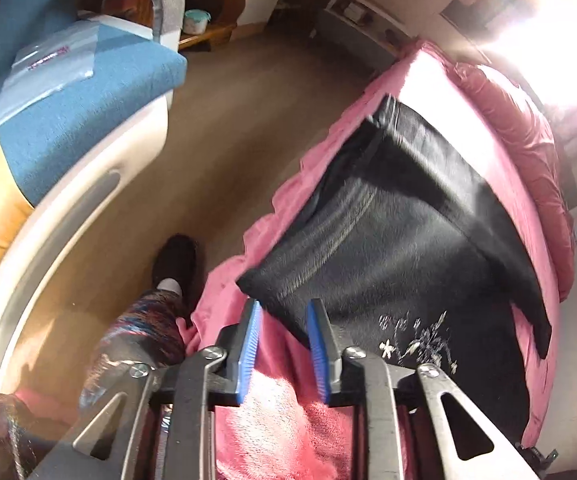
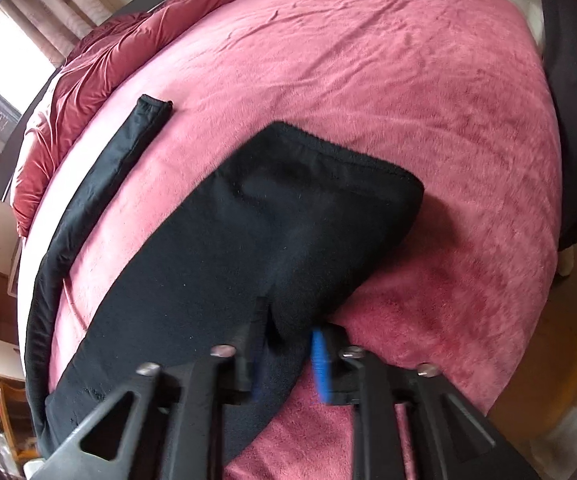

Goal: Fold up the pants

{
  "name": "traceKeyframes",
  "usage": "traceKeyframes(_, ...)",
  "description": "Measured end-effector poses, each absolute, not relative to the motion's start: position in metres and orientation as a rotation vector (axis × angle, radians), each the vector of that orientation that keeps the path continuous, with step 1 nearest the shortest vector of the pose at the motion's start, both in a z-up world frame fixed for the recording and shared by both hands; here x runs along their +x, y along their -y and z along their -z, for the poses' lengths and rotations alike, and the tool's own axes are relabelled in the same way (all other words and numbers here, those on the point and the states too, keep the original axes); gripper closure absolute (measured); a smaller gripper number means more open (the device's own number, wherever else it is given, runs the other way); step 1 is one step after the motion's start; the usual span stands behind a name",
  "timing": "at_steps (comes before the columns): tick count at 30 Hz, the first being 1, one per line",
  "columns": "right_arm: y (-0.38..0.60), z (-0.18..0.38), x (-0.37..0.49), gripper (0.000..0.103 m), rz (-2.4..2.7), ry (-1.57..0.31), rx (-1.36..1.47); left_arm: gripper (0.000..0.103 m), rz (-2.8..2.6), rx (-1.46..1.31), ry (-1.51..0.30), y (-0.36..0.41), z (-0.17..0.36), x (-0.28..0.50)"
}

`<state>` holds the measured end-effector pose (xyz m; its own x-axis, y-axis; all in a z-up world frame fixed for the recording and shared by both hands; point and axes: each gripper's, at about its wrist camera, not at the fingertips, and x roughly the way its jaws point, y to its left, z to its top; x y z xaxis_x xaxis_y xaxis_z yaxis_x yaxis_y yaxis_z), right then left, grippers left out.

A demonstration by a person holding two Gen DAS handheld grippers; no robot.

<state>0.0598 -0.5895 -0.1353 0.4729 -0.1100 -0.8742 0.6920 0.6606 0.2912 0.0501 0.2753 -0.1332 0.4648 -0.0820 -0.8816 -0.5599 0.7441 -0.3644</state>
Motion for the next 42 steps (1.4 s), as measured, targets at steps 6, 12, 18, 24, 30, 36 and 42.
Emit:
traceKeyframes(6,0.568,0.094,0.056,0.046,0.599,-0.897,0.502,0.076,-0.277,-0.668,-0.939,-0.294,0.090,0.069)
traceKeyframes(12,0.505,0.075,0.083,0.038,0.392,-0.896,0.441,0.076,-0.194,-0.726,-0.927,-0.289,0.079,0.135)
traceKeyframes(18,0.415,0.089,0.133,0.038,0.131,-0.991,0.387,0.076,-0.143,-0.769,-0.990,-0.281,0.088,0.219)
traceKeyframes(24,0.345,0.109,0.166,0.038,-0.038,-1.065,0.330,0.073,-0.146,-0.888,-1.066,-0.294,0.114,0.299)
traceKeyframes(30,0.315,0.133,0.182,0.036,-0.075,-1.121,0.304,0.052,-0.208,-0.966,-1.089,-0.308,0.138,0.364)
traceKeyframes(36,0.319,0.150,0.185,0.035,-0.049,-1.157,0.331,0.051,-0.242,-0.976,-1.153,-0.309,0.165,0.413)
traceKeyframes(42,0.318,0.154,0.192,0.034,-0.044,-1.165,0.324,0.055,-0.284,-0.950,-1.227,-0.303,0.190,0.432)
